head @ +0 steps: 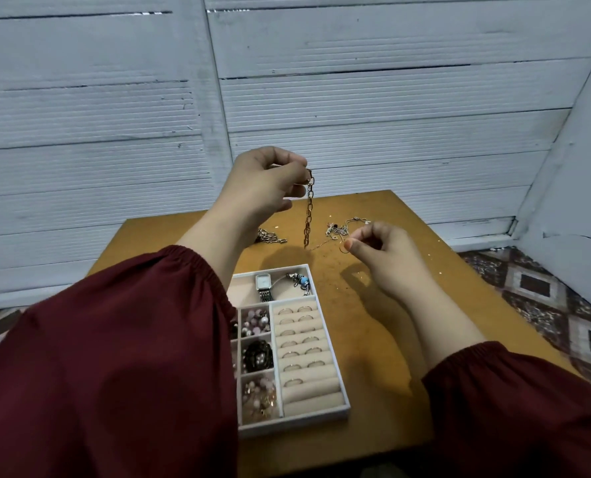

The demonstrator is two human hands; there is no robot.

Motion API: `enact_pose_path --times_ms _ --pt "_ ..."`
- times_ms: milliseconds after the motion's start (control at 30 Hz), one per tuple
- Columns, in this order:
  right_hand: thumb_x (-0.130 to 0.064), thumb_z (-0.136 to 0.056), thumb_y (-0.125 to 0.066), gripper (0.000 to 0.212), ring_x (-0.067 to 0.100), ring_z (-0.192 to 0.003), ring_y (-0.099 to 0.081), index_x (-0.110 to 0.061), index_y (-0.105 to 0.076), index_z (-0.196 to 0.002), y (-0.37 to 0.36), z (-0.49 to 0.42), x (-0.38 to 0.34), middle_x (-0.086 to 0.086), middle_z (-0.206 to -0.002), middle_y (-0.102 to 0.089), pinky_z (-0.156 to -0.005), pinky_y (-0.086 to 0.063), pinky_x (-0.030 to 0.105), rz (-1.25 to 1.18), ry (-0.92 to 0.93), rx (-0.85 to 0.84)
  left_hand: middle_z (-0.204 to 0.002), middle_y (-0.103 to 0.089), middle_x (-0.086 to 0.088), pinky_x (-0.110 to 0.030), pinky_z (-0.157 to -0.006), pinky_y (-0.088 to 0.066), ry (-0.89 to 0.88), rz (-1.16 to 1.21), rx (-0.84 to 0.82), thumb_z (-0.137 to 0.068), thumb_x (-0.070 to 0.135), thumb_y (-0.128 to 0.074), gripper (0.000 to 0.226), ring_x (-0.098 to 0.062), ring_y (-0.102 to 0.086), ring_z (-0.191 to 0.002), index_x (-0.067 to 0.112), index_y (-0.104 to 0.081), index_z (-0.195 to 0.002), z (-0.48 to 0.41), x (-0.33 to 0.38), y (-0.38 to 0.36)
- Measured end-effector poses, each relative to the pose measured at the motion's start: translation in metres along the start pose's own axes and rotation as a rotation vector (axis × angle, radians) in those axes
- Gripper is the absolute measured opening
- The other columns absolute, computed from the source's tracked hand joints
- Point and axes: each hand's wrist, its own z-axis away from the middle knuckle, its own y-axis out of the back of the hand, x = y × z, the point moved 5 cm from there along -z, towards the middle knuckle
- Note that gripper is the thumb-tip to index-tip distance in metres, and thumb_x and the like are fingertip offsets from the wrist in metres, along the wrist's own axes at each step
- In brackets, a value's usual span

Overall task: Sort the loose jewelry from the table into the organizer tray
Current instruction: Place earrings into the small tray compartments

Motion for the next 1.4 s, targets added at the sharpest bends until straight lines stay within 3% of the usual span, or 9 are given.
enact_pose_path --times_ms 233,400,567,733,933,1400 --pt "-0.01 -0.086 -0.067 0.012 0.008 -0.065 -0.05 -0.016 -0.063 -0.077 -0.011 0.042 -0.023 -0.003 -0.07 -0.059 -0.061 -0.043 0.023 -0.146 0.004 -0.022 -0.076 -0.065 0.003 -0.025 -0.064 -0.046 -0.021 0.078 0.049 -0.084 0.007 -0.063 0.014 -0.012 -0.063 -0.068 0.02 -0.061 -0.083 0.052 0.012 0.027" --pt "-0.003 -0.089 -0.062 0.001 -0.003 -0.053 -0.048 -0.004 -0.062 -0.088 -0.031 0.073 -0.03 0.002 -0.07 -0.054 -0.048 -0.039 0.007 -0.276 -0.055 -0.051 -0.073 -0.064 0.004 -0.024 -0.063 -0.045 -0.037 0.104 0.1 -0.084 0.005 -0.061 0.014 -0.01 -0.062 -0.066 0.019 -0.061 -0.084 0.082 0.014 0.044" --pt "-0.008 -0.089 -0.064 0.007 -0.001 -0.049 -0.055 -0.011 -0.06 -0.083 -0.046 0.09 -0.032 0.004 -0.074 -0.059 -0.046 -0.045 0.014 -0.202 -0.052 -0.139 -0.069 -0.064 0.006 -0.018 -0.054 -0.045 -0.061 0.134 0.163 -0.085 0.004 -0.059 0.016 -0.011 -0.06 -0.065 0.02 -0.061 -0.081 0.105 0.003 0.059" --pt "-0.009 -0.086 -0.068 0.009 0.005 -0.053 -0.054 -0.012 -0.062 -0.08 -0.049 0.091 -0.03 0.008 -0.074 -0.06 -0.052 -0.046 0.023 -0.101 -0.03 -0.164 -0.075 -0.065 0.005 -0.02 -0.055 -0.042 -0.019 0.184 0.265 -0.084 0.007 -0.059 0.017 -0.009 -0.058 -0.061 0.023 -0.062 -0.079 0.12 -0.024 0.07" --pt "-0.004 -0.088 -0.064 0.008 -0.008 -0.046 -0.054 -0.01 -0.061 -0.083 -0.047 0.1 -0.03 0.001 -0.069 -0.058 -0.045 -0.044 0.01 -0.145 -0.068 -0.175 -0.075 -0.064 0.004 -0.017 -0.05 -0.039 -0.004 0.18 0.27 -0.084 0.005 -0.06 0.018 -0.007 -0.055 -0.059 0.023 -0.061 -0.079 0.126 -0.043 0.072" --pt "-0.005 -0.088 -0.065 0.013 -0.009 -0.042 -0.051 -0.013 -0.061 -0.079 -0.045 0.1 -0.026 -0.001 -0.066 -0.056 -0.043 -0.039 0.007 -0.092 -0.088 -0.164 -0.073 -0.063 0.004 -0.014 -0.047 -0.038 0.021 0.11 0.304 -0.085 0.006 -0.059 0.019 -0.006 -0.053 -0.055 0.023 -0.061 -0.077 0.129 -0.055 0.082"
